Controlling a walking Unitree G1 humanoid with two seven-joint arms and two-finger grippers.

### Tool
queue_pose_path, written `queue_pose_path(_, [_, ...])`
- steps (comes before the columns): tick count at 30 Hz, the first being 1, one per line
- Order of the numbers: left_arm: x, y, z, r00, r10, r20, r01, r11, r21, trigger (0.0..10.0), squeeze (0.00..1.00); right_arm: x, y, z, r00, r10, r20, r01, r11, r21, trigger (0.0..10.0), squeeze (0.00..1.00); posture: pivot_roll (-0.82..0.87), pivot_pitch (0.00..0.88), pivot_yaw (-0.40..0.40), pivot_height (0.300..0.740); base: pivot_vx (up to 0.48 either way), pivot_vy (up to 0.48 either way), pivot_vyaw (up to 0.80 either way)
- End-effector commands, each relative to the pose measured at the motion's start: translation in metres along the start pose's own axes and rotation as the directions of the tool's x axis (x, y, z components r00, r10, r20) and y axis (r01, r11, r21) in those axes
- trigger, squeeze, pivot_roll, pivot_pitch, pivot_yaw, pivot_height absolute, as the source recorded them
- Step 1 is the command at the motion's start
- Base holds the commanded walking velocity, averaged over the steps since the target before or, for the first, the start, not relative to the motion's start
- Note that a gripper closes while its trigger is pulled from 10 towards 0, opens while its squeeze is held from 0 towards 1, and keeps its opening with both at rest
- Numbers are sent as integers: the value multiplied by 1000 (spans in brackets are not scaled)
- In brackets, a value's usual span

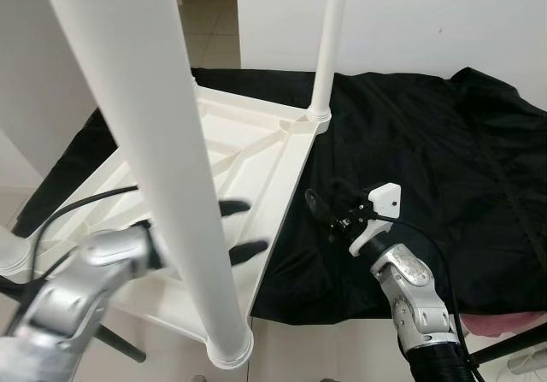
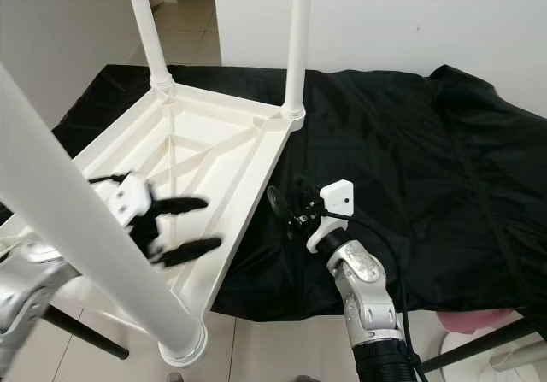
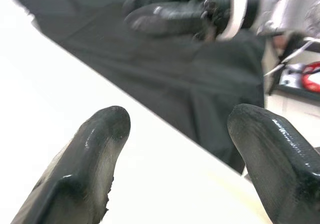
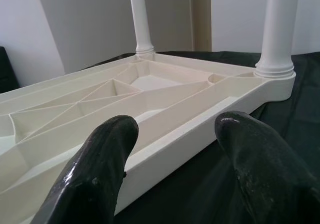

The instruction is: Building children table

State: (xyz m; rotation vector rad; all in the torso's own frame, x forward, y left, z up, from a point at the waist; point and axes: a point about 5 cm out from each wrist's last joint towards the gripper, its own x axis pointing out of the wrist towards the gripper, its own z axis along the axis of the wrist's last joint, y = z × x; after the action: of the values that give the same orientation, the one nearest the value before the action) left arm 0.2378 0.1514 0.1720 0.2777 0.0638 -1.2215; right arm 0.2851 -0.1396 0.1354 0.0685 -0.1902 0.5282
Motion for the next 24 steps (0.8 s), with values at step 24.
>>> queue_pose_path(24, [-54, -24, -53, 917, -40, -396, 75, 994, 75, 10000, 0, 19, 2, 6, 999, 48, -5, -48, 999, -11, 10000, 0, 53, 0, -29, 740, 0, 0, 0])
